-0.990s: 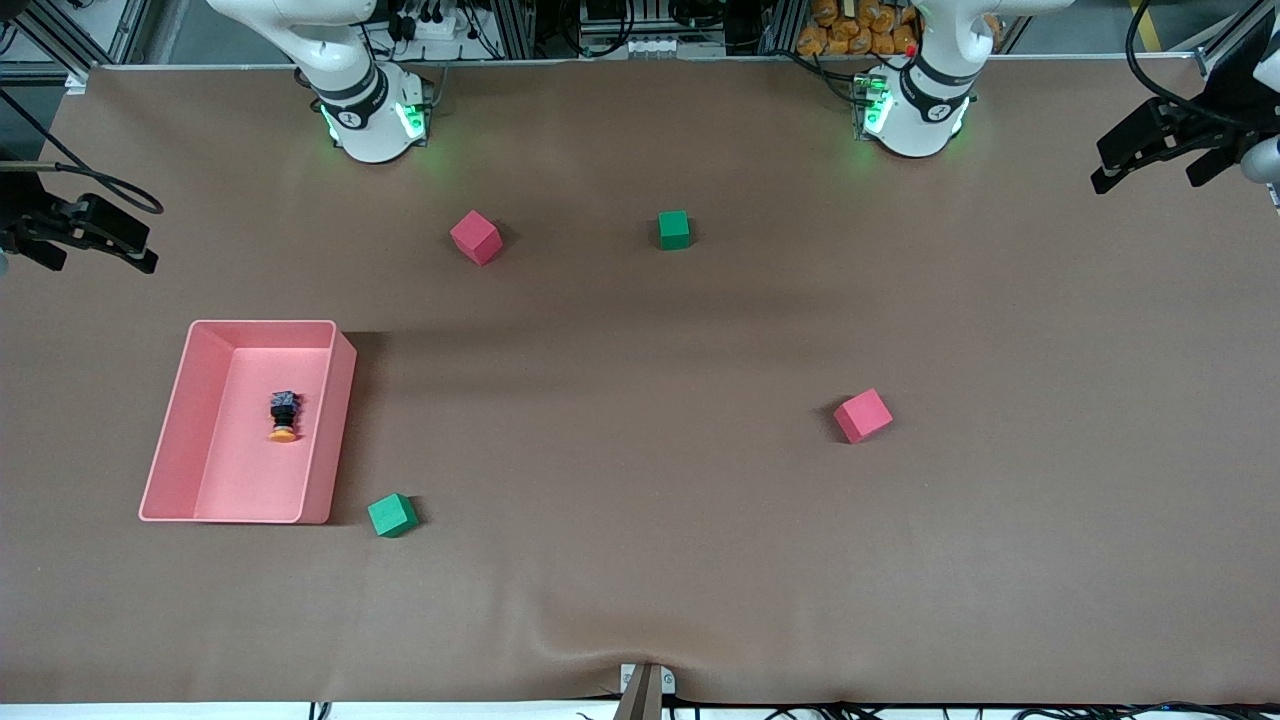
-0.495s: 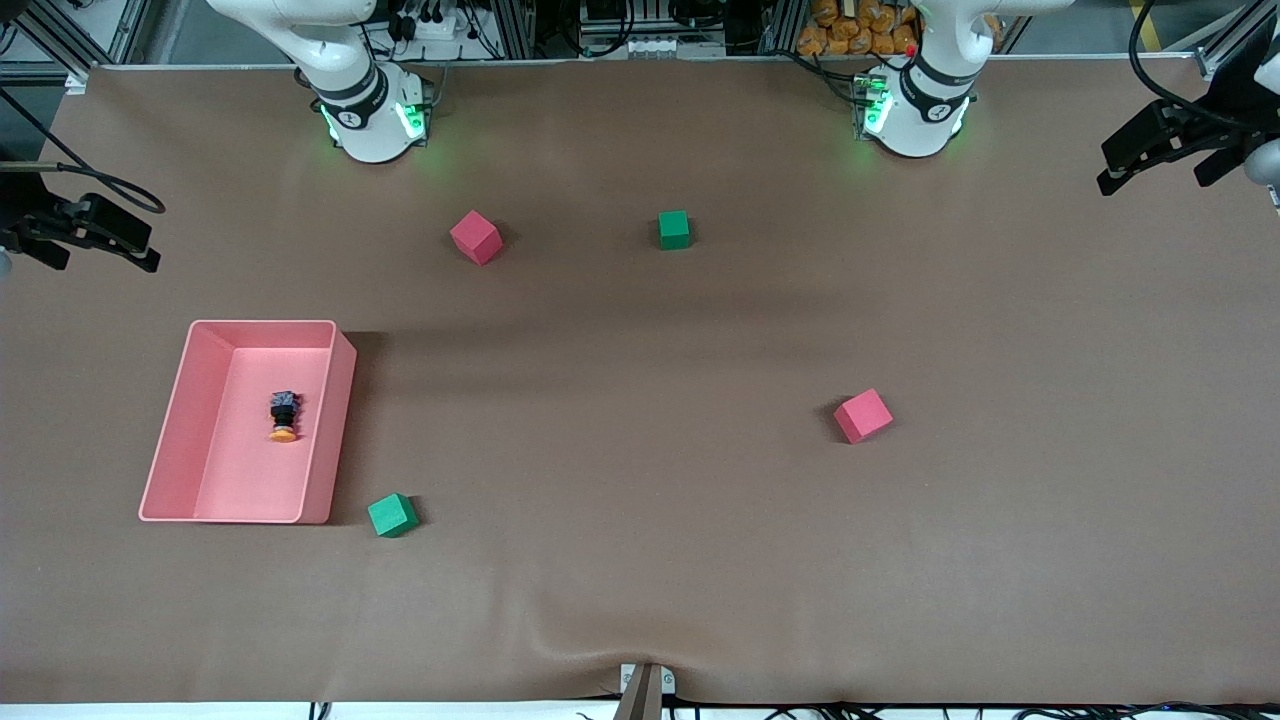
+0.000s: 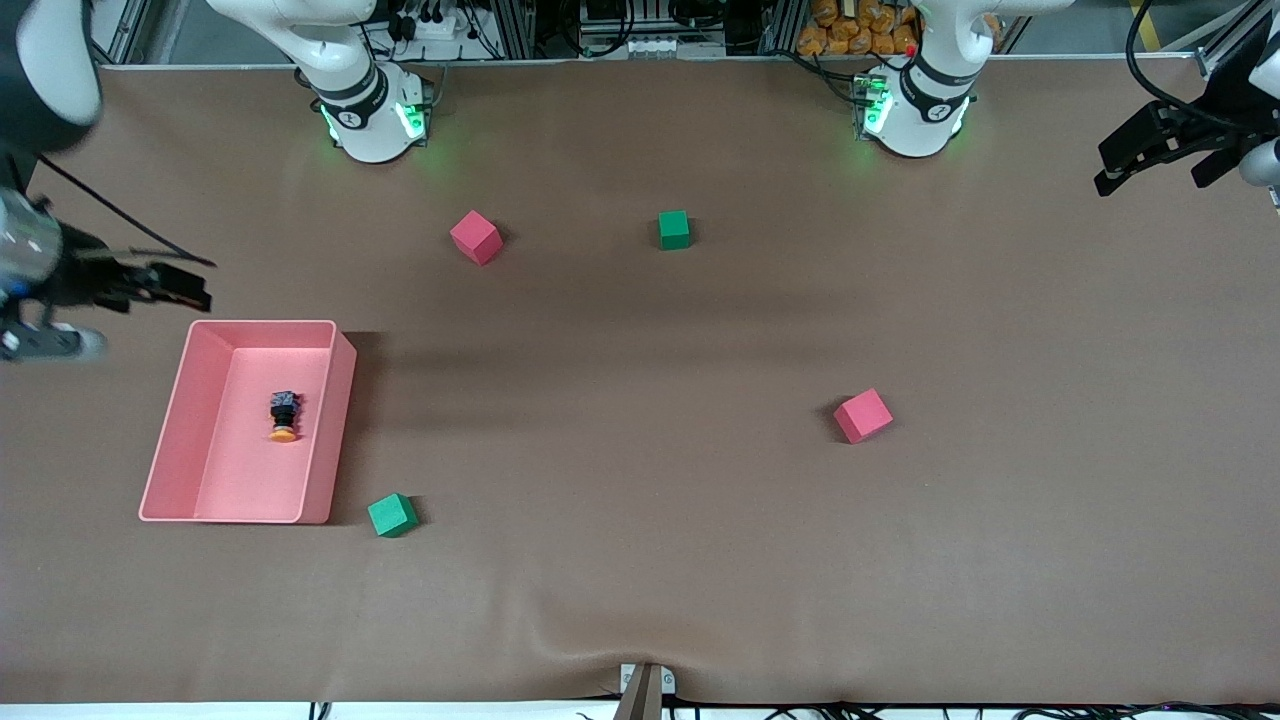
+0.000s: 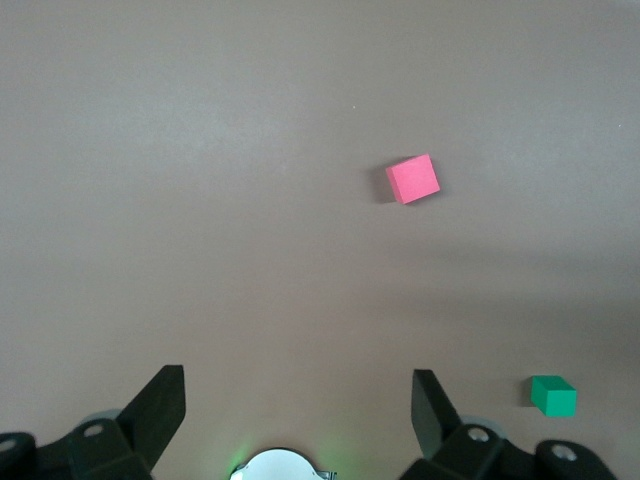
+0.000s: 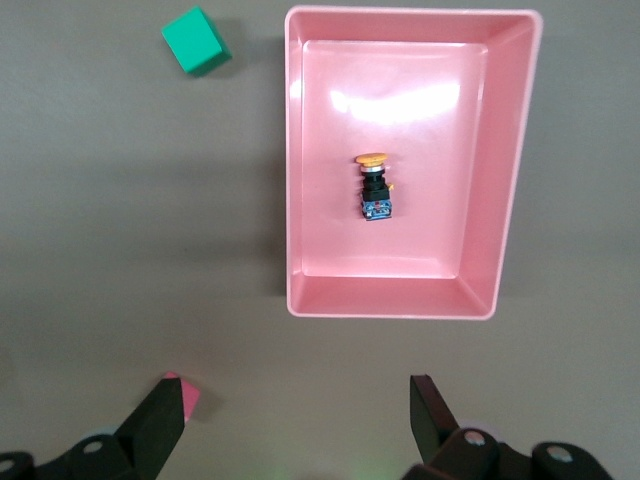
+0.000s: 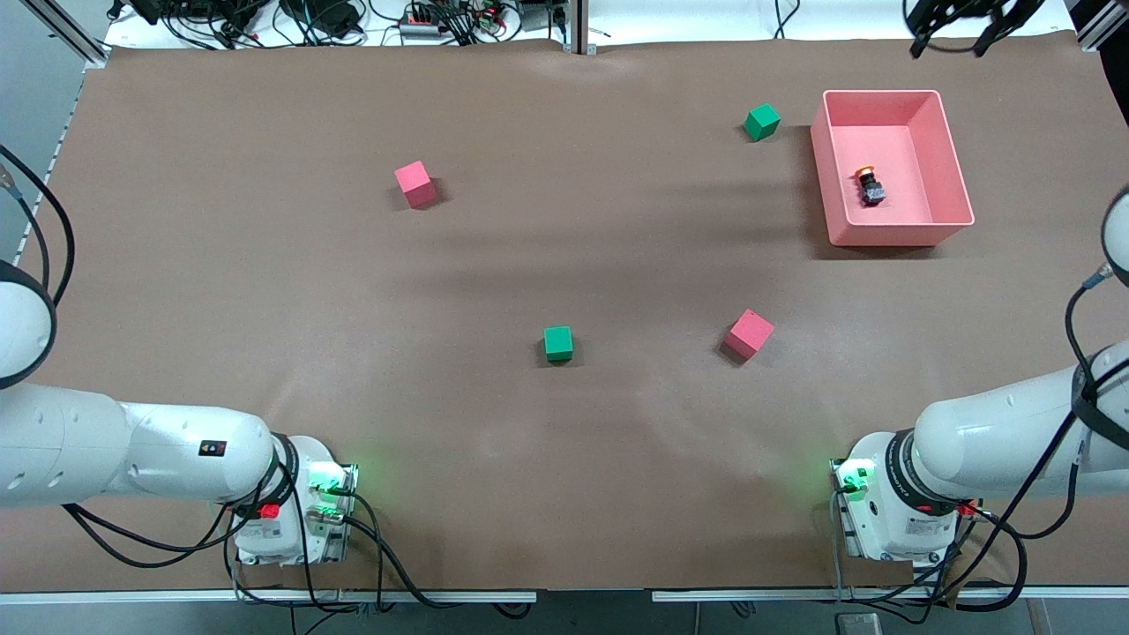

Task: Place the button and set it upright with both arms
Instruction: 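Reach the right gripper toward the button inside the pink tray, then lower the right gripper into the tray and grasp the yellow button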

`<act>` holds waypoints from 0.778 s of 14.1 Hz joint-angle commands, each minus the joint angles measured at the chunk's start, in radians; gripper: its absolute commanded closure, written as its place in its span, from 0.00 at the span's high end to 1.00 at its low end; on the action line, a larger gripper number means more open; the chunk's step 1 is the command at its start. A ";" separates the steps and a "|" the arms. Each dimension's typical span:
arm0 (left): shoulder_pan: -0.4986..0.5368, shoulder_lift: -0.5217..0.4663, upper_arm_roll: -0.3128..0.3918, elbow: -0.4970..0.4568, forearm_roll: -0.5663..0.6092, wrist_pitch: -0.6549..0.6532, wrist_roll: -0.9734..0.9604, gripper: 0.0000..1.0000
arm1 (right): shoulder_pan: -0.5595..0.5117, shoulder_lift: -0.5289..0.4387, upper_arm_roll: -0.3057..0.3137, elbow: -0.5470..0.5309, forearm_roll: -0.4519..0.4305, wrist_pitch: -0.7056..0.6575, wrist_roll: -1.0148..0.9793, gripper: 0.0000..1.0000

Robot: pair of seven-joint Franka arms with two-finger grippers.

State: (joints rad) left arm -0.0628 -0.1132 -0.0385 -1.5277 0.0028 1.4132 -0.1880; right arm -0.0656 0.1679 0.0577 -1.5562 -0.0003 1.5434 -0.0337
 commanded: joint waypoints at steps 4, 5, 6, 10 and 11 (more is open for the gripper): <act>-0.002 0.004 -0.003 0.017 0.017 -0.016 0.018 1.00 | -0.029 0.055 -0.007 -0.197 0.002 0.268 -0.046 1.00; -0.002 0.004 -0.003 0.017 0.017 -0.016 0.018 1.00 | -0.034 0.058 -0.009 -0.246 0.002 0.335 -0.048 1.00; -0.002 0.004 -0.003 0.017 0.017 -0.016 0.018 1.00 | -0.043 0.061 -0.012 -0.296 0.002 0.404 -0.060 1.00; 0.001 0.004 -0.003 0.017 0.017 -0.016 0.018 1.00 | -0.082 0.143 -0.012 -0.358 0.002 0.558 -0.123 1.00; 0.003 0.004 -0.003 0.017 0.017 -0.016 0.018 1.00 | -0.083 0.160 -0.012 -0.363 0.002 0.590 -0.127 1.00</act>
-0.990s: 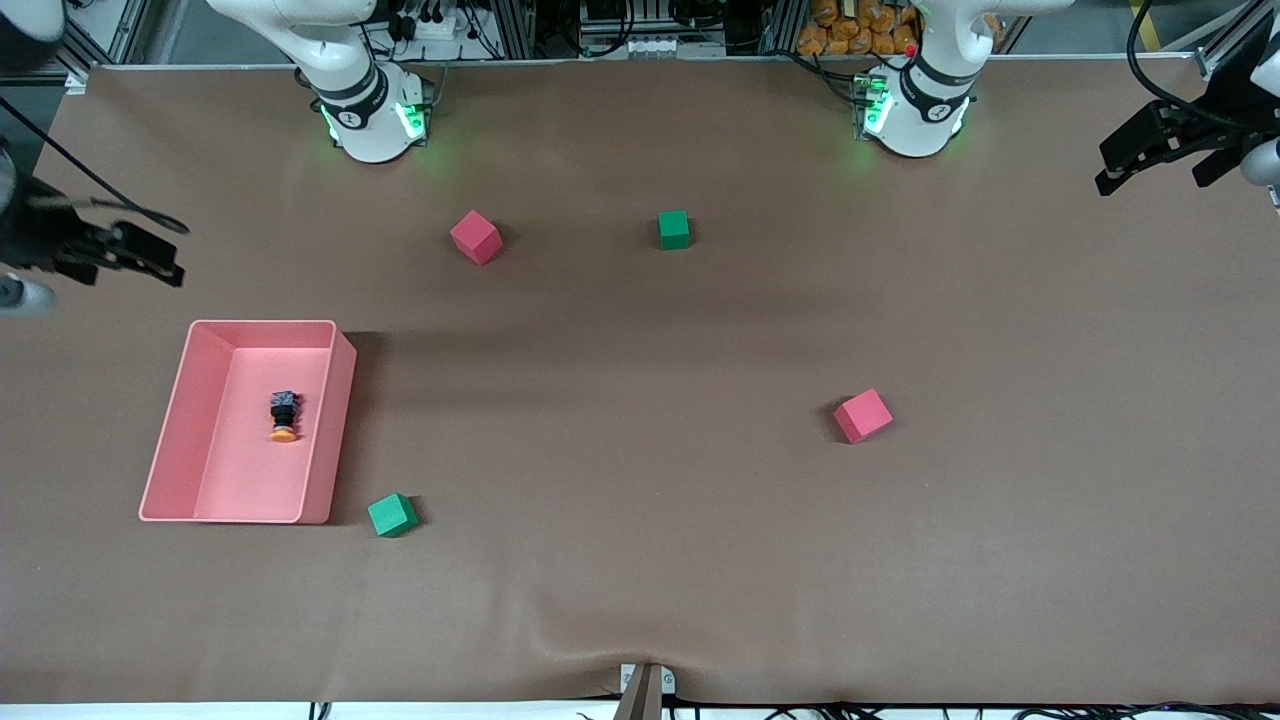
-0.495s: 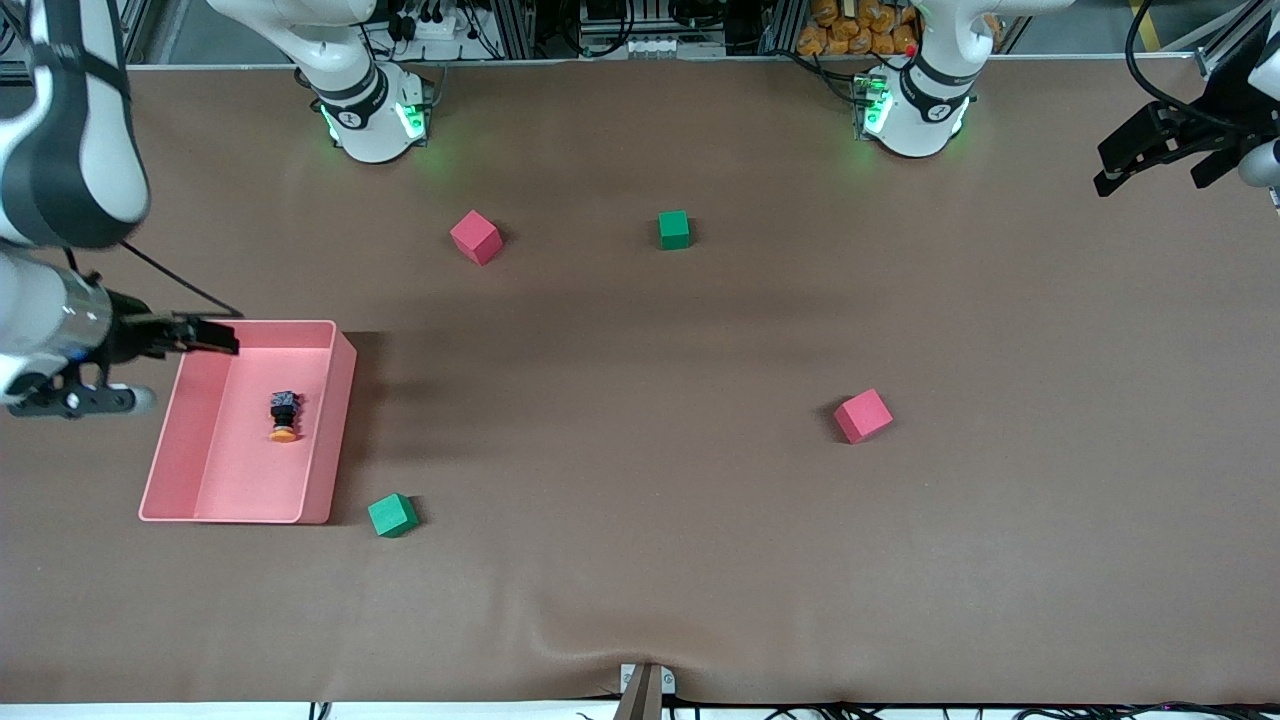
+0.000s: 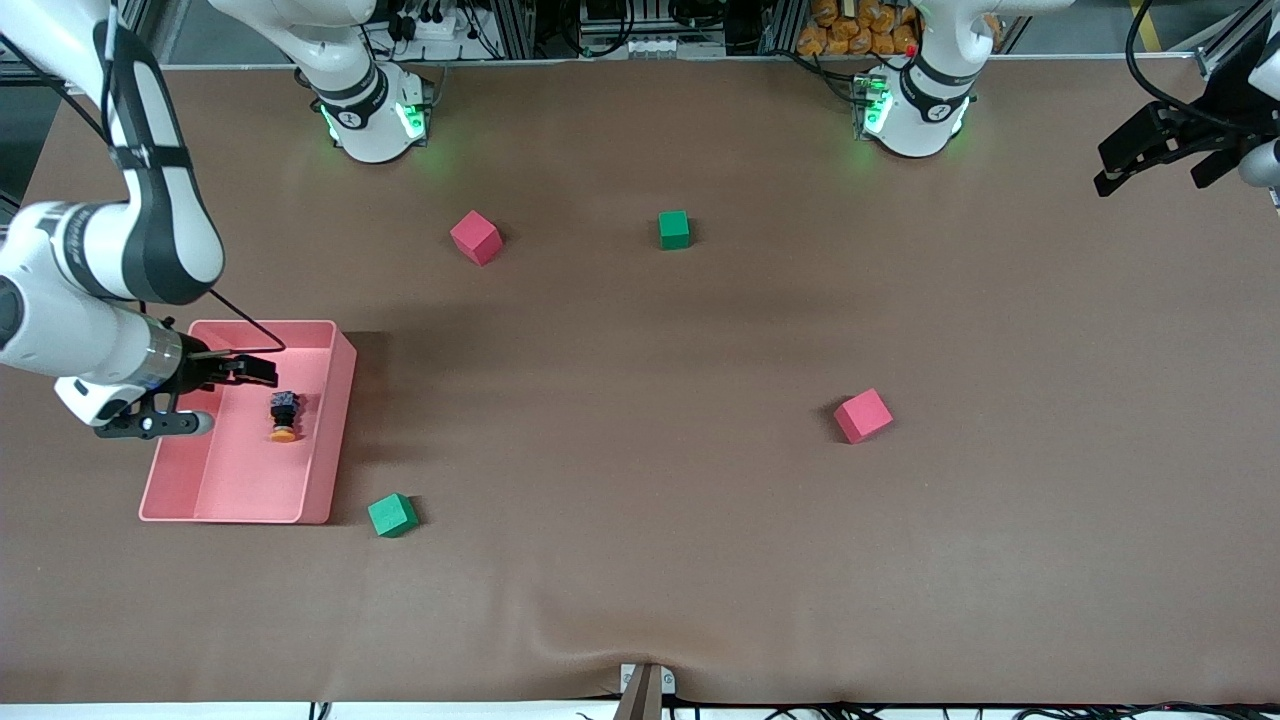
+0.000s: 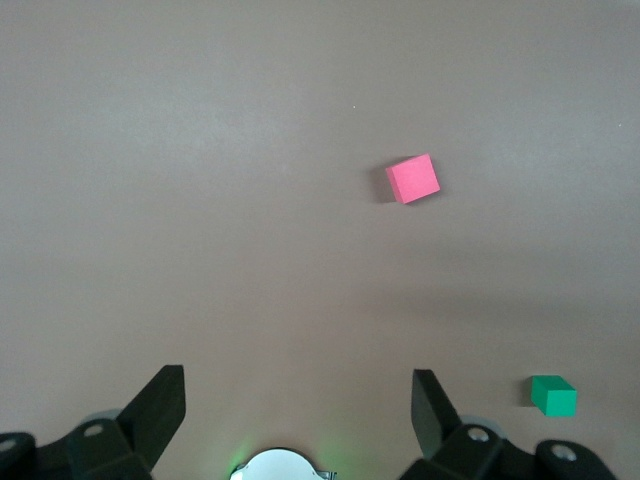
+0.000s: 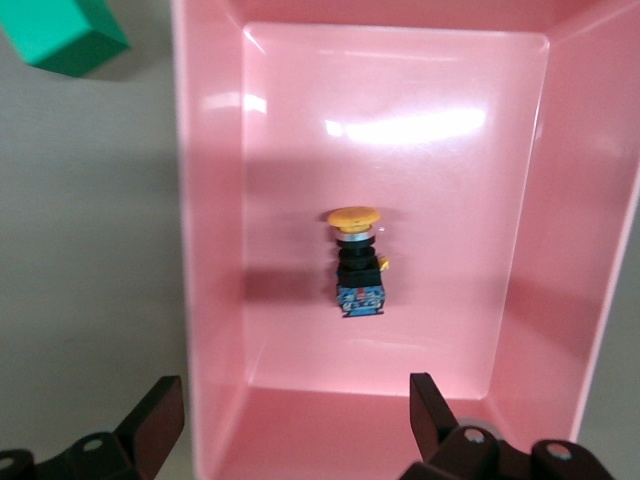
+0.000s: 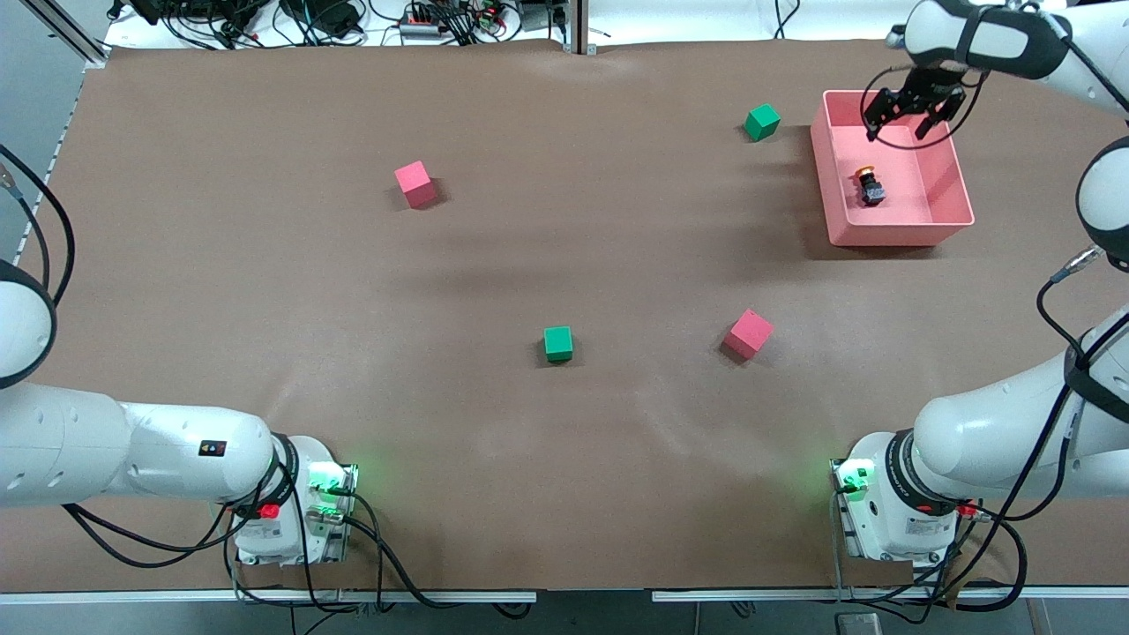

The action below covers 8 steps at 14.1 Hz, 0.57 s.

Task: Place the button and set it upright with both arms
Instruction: 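Lower the right gripper into the tray and grasp the yellow button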

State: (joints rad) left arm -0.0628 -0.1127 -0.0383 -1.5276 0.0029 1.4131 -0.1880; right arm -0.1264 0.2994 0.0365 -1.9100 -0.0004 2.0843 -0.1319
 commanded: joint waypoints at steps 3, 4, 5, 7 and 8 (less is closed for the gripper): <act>0.005 0.004 -0.003 0.017 0.016 -0.016 0.018 1.00 | -0.036 0.085 0.010 -0.009 0.002 0.080 -0.028 1.00; 0.005 0.004 -0.003 0.017 0.014 -0.016 0.018 1.00 | -0.047 0.098 0.010 -0.009 0.002 0.089 -0.029 1.00; 0.005 0.004 -0.003 0.015 0.014 -0.016 0.018 1.00 | -0.050 0.115 0.010 -0.009 0.002 0.105 -0.031 1.00; 0.005 0.004 -0.002 0.015 0.014 -0.016 0.018 1.00 | -0.050 0.150 0.008 -0.010 0.002 0.143 -0.031 1.00; 0.008 0.004 -0.002 0.014 0.014 -0.016 0.018 1.00 | -0.053 0.168 0.008 -0.010 0.002 0.172 -0.032 1.00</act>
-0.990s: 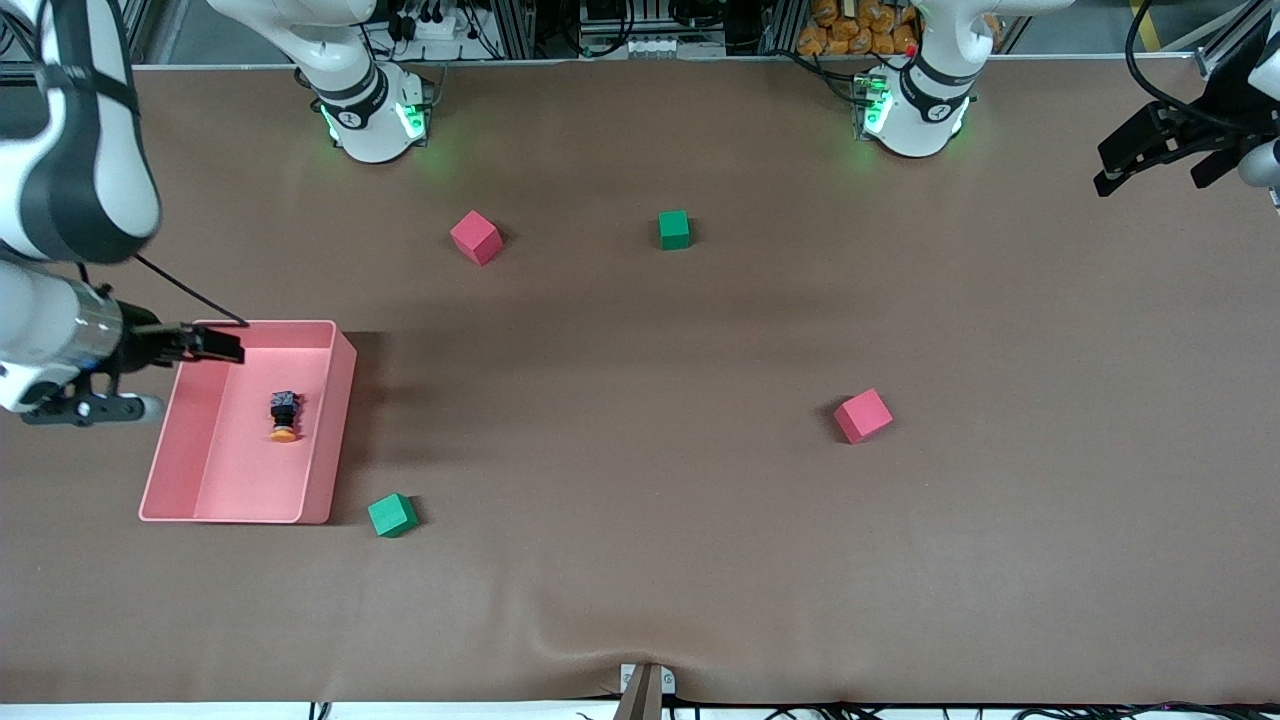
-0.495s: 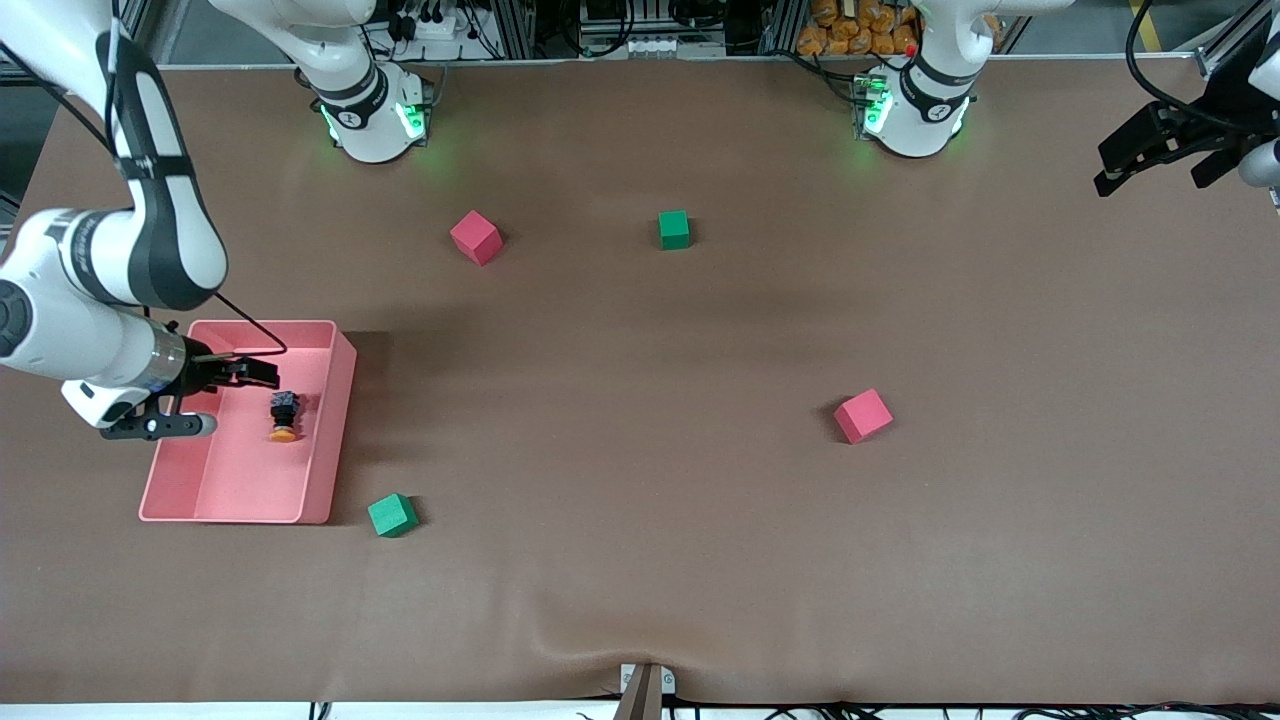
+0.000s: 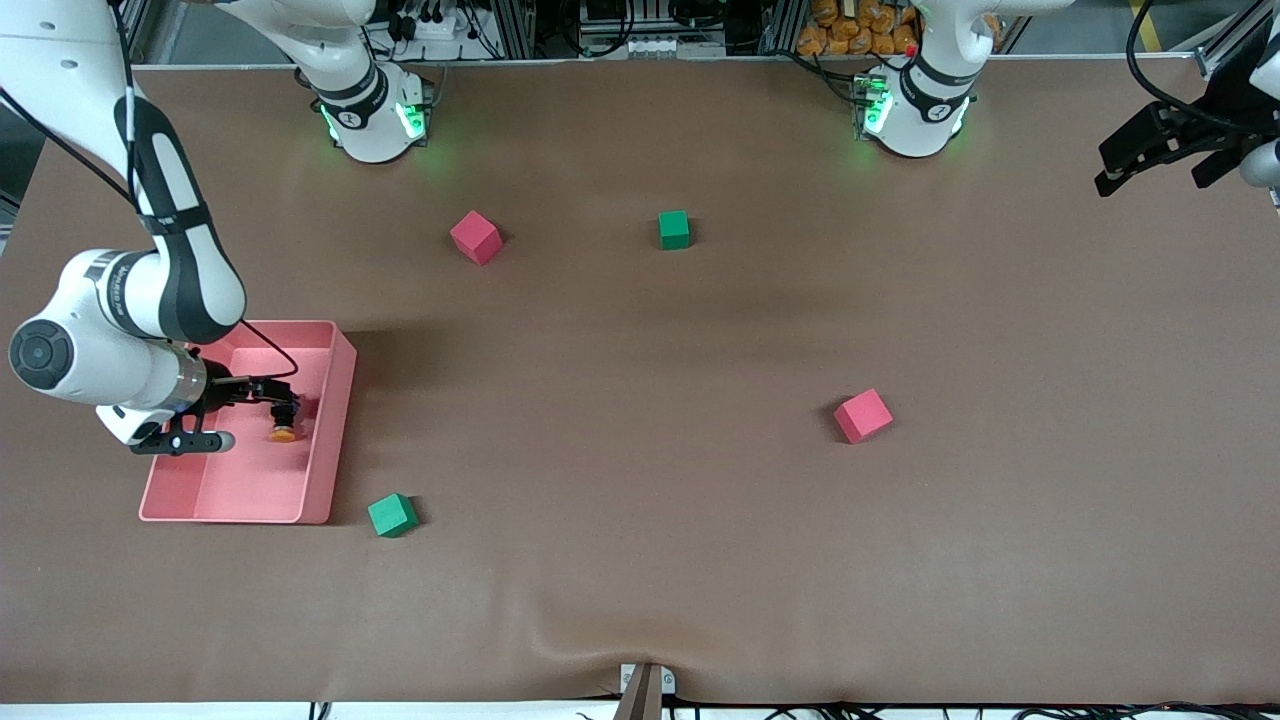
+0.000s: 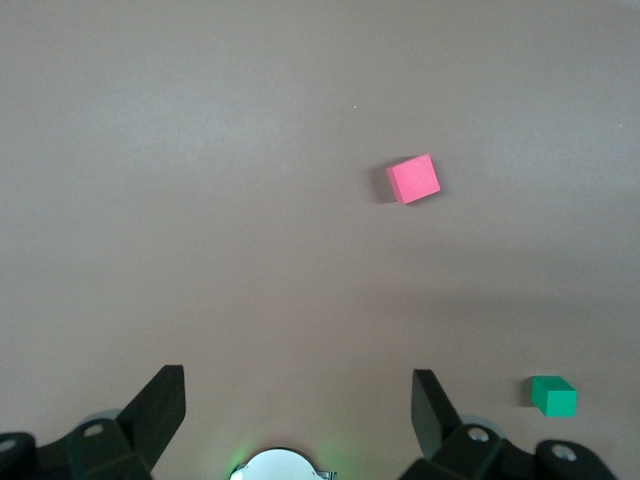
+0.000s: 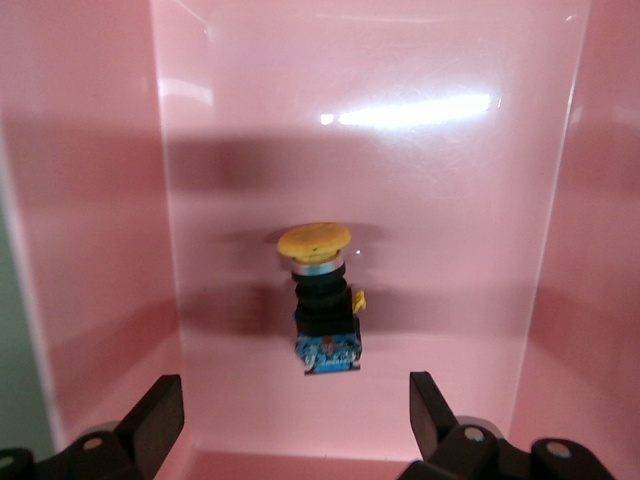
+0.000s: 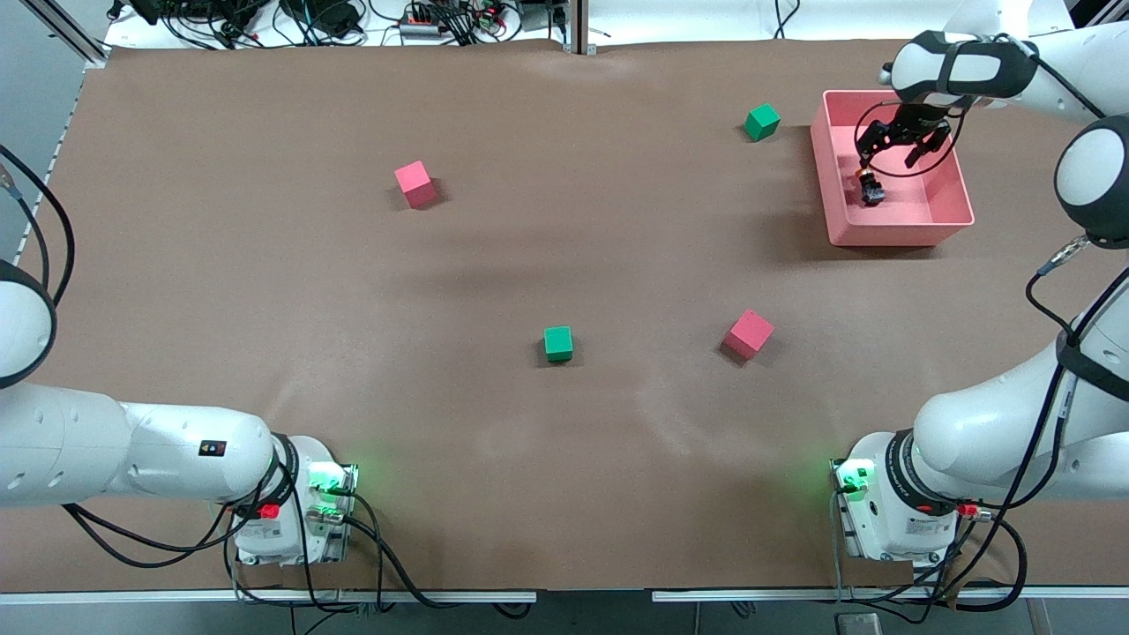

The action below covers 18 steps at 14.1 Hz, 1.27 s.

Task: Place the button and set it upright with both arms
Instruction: 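Lower the right gripper into the tray and grasp the yellow button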

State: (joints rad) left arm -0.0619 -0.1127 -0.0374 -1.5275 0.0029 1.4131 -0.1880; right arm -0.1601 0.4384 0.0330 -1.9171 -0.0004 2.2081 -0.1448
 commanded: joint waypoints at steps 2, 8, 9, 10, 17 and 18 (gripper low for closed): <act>0.010 0.004 -0.002 0.012 0.012 -0.016 0.018 1.00 | -0.038 0.071 0.013 -0.003 0.002 0.097 -0.050 1.00; 0.011 0.002 0.002 0.015 0.012 -0.016 0.018 1.00 | -0.039 0.115 0.013 -0.020 0.008 0.171 -0.059 1.00; 0.011 0.004 0.002 0.015 0.011 -0.016 0.018 1.00 | -0.039 0.115 0.013 -0.020 0.008 0.176 -0.059 0.95; 0.011 0.004 0.002 0.015 0.011 -0.016 0.018 1.00 | -0.042 0.117 0.013 -0.019 0.008 0.176 -0.059 0.77; 0.002 0.005 -0.002 0.015 0.011 -0.016 0.018 1.00 | -0.044 0.137 0.013 0.019 0.010 0.160 -0.059 0.00; 0.001 0.007 -0.002 0.015 0.011 -0.014 0.018 1.00 | -0.042 0.135 0.013 0.026 0.010 0.153 -0.058 0.00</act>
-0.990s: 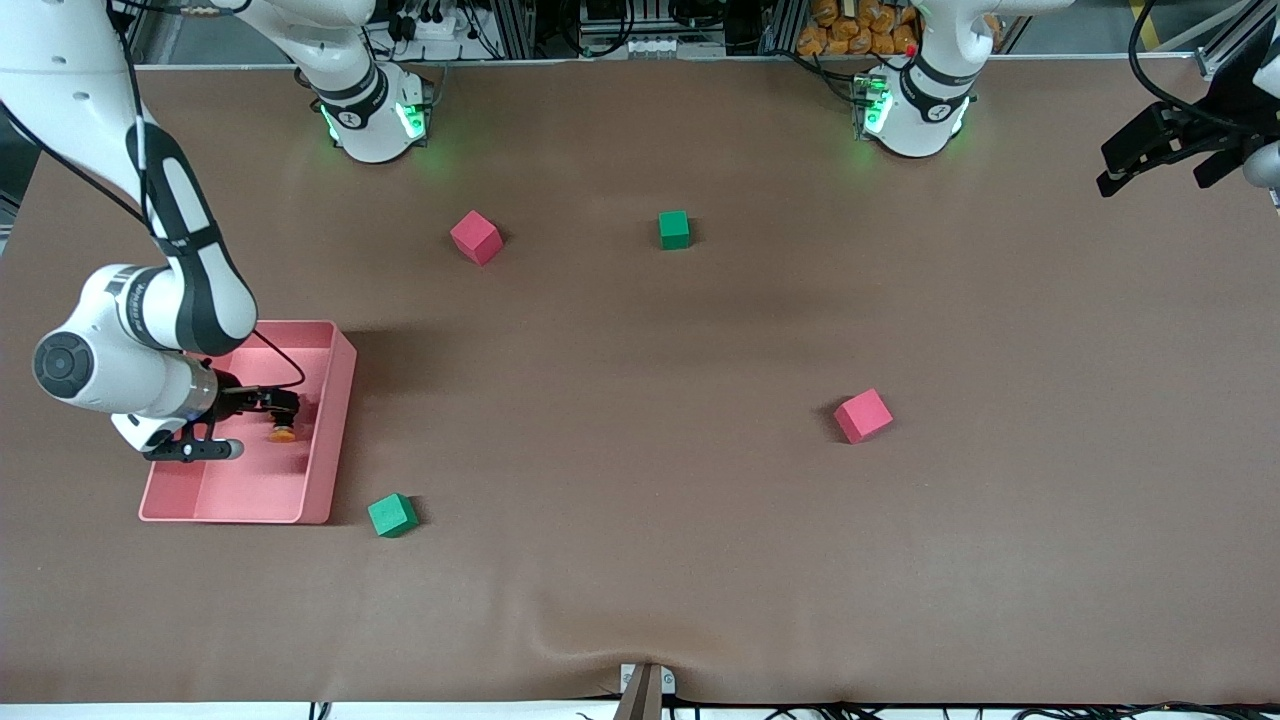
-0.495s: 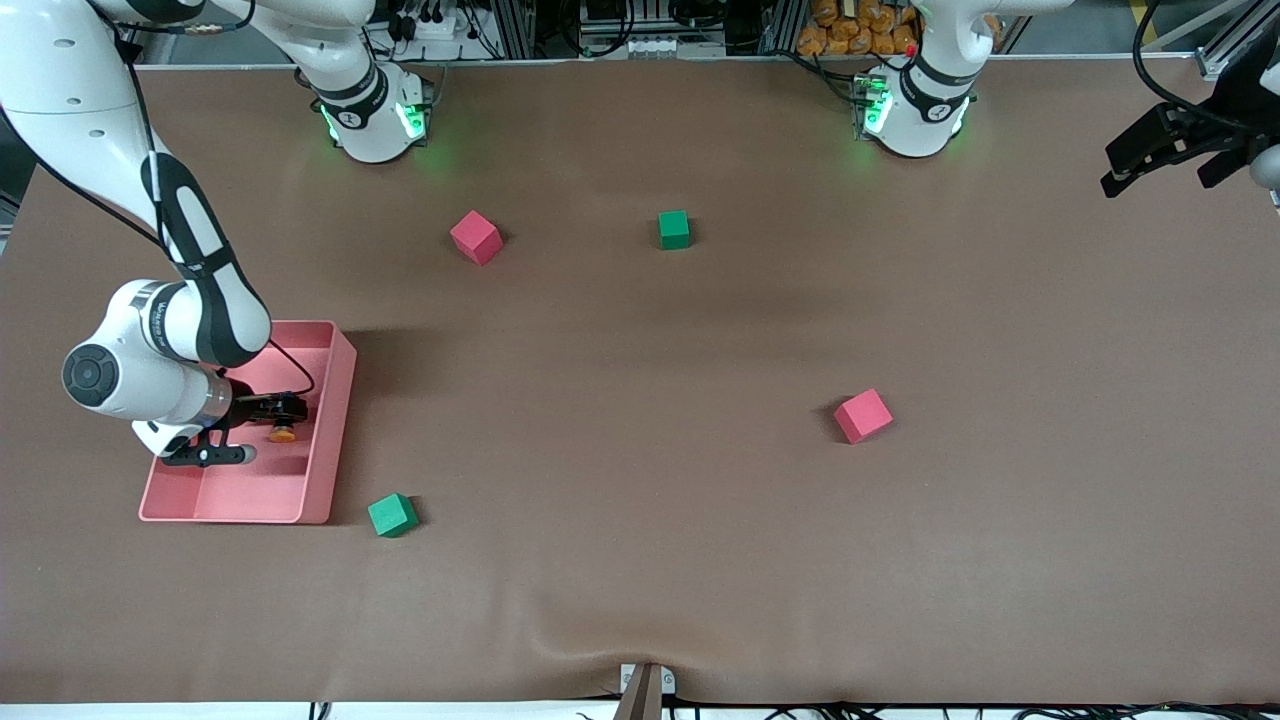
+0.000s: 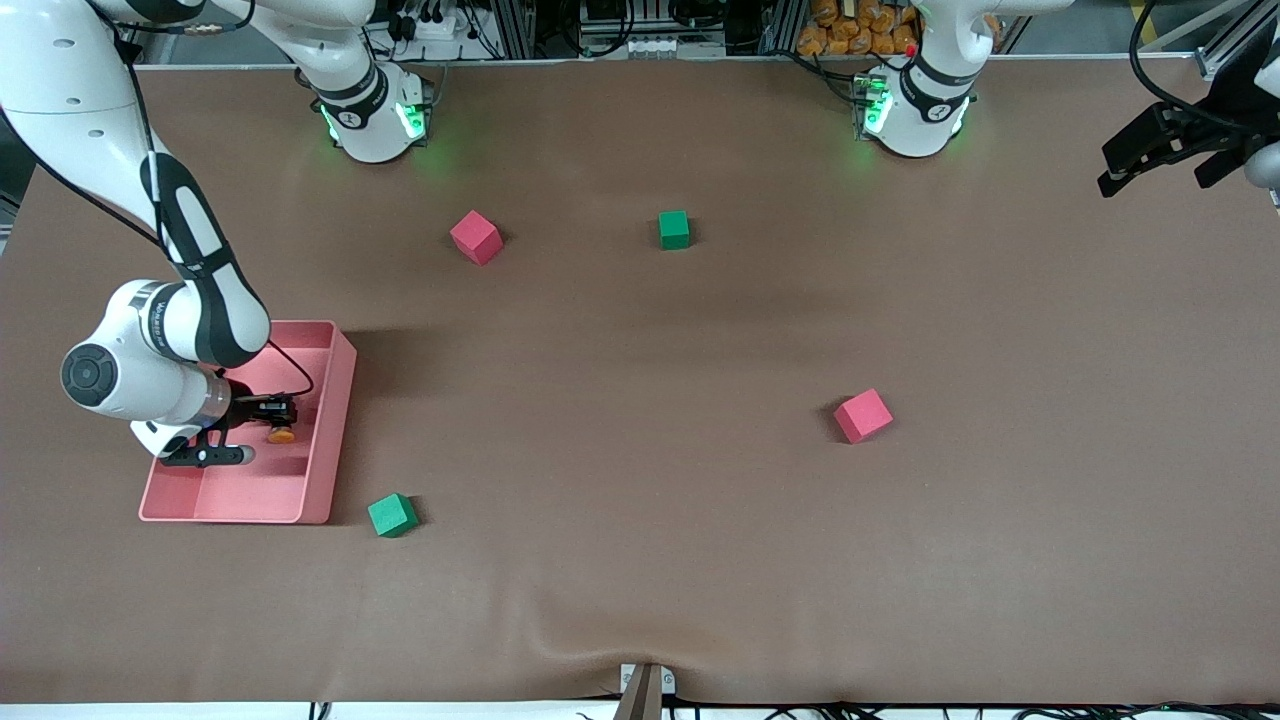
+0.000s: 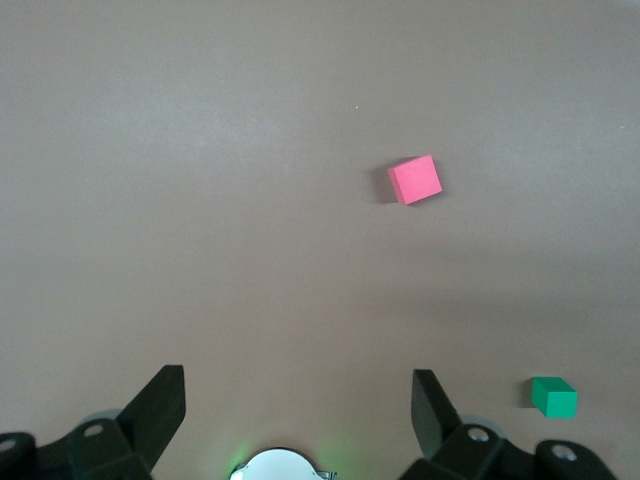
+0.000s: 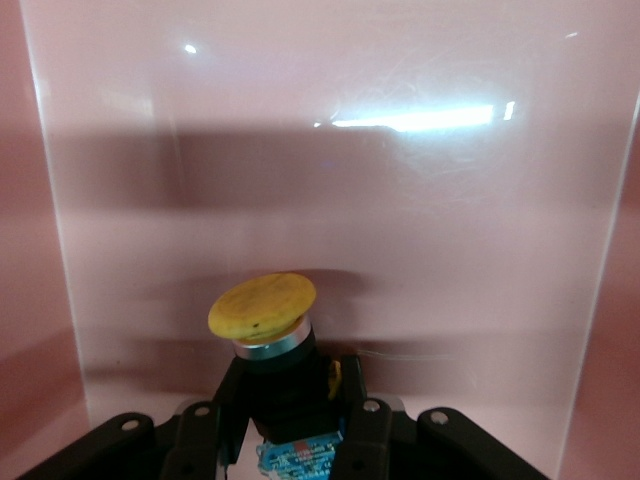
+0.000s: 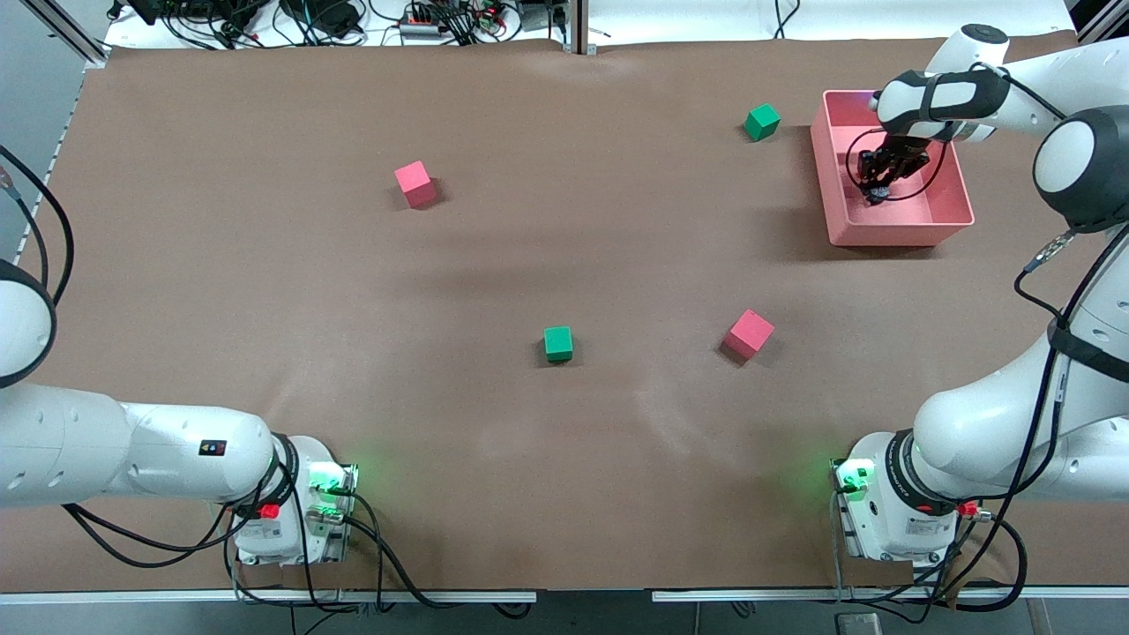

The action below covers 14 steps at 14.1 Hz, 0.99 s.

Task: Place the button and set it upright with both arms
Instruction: 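Lift the button out of the tray with the right gripper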

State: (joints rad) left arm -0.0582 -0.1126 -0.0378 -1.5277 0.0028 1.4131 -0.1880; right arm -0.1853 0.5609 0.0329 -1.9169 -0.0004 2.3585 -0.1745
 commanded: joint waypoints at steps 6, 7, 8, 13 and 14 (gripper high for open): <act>-0.005 0.010 -0.004 0.015 0.009 -0.014 0.018 1.00 | 0.007 -0.001 0.015 0.290 0.013 -0.435 -0.020 0.00; -0.005 0.010 -0.005 0.015 0.009 -0.014 0.018 1.00 | 0.024 -0.003 0.016 0.347 0.014 -0.520 -0.019 0.00; -0.005 0.008 -0.005 0.015 0.009 -0.016 0.018 1.00 | 0.041 -0.009 0.016 0.389 0.014 -0.585 -0.019 0.00; -0.002 -0.001 -0.011 0.015 0.009 -0.016 0.019 1.00 | 0.160 -0.024 0.036 0.548 0.026 -0.794 0.191 0.00; 0.000 -0.002 -0.011 0.015 0.009 -0.016 0.019 1.00 | 0.193 -0.024 0.044 0.570 0.055 -0.809 0.272 0.00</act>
State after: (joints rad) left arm -0.0620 -0.1065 -0.0451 -1.5247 0.0028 1.4131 -0.1880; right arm -0.0495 0.5289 0.0670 -1.3974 0.0252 1.5954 -0.0334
